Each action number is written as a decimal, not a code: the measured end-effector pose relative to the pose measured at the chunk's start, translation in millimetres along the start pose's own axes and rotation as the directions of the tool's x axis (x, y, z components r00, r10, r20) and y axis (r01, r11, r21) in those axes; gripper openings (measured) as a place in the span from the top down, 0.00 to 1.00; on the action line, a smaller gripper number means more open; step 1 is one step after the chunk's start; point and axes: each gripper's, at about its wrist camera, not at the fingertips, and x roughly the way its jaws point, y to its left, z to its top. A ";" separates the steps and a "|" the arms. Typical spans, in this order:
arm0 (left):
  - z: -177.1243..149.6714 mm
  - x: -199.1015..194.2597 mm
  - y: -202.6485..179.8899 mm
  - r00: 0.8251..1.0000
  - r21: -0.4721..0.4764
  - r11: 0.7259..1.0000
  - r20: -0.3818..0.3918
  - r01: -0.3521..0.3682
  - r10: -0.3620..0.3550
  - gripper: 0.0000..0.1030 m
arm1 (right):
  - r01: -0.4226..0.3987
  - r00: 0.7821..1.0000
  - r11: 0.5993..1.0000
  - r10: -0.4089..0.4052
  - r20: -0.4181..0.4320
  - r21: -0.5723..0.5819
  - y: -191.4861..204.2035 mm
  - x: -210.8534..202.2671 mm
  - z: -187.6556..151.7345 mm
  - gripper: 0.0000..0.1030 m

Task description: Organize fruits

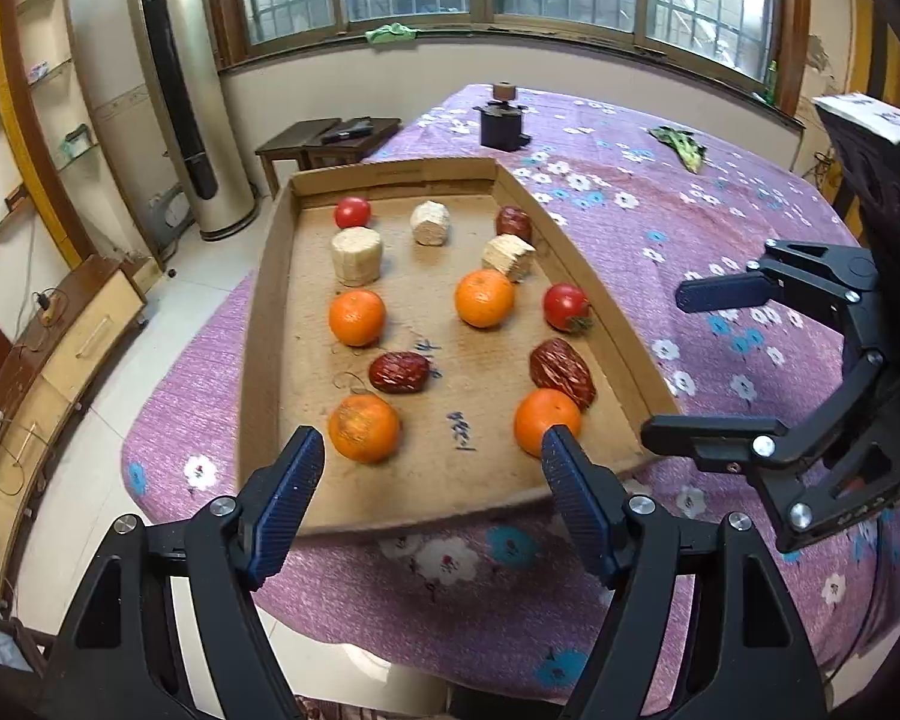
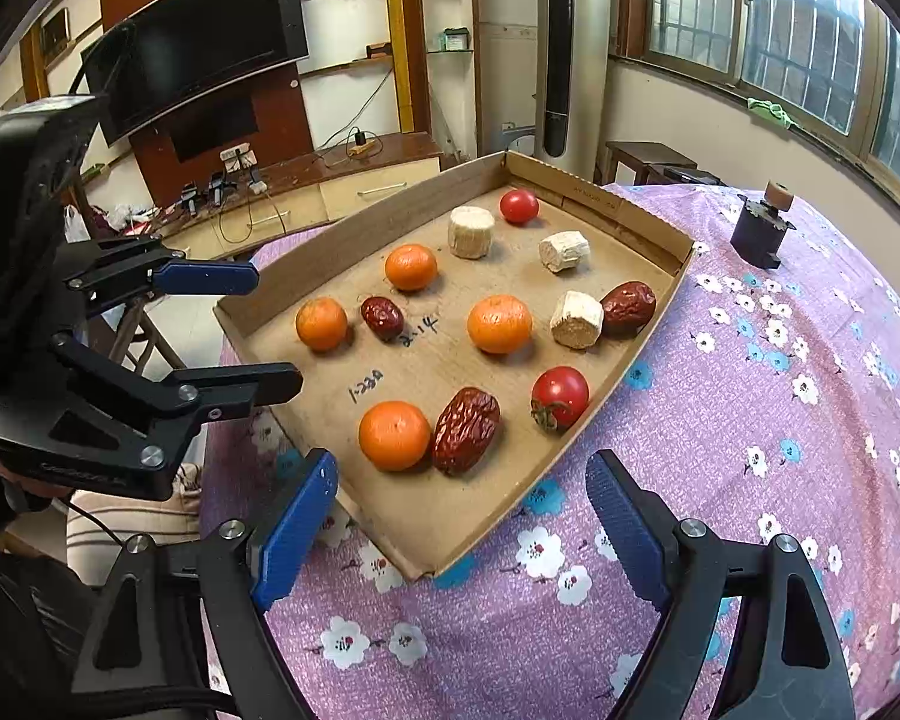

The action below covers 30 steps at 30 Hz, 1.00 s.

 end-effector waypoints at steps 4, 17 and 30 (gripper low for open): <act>-0.8 -3.0 -2.9 1.000 0.008 1.000 0.001 0.002 -0.002 0.27 | -0.002 1.000 1.000 0.002 -0.001 0.000 0.1 -0.8 -2.7 0.16; 1.0 -7.5 -1.5 1.000 0.009 1.000 0.009 0.000 0.000 0.23 | -0.021 1.000 0.998 0.021 0.002 -0.051 2.8 -1.1 -1.9 0.16; 1.2 -8.2 0.5 1.000 0.006 1.000 0.011 -0.010 0.010 0.23 | -0.034 0.999 0.996 0.035 0.014 -0.077 9.1 -0.4 -1.5 0.16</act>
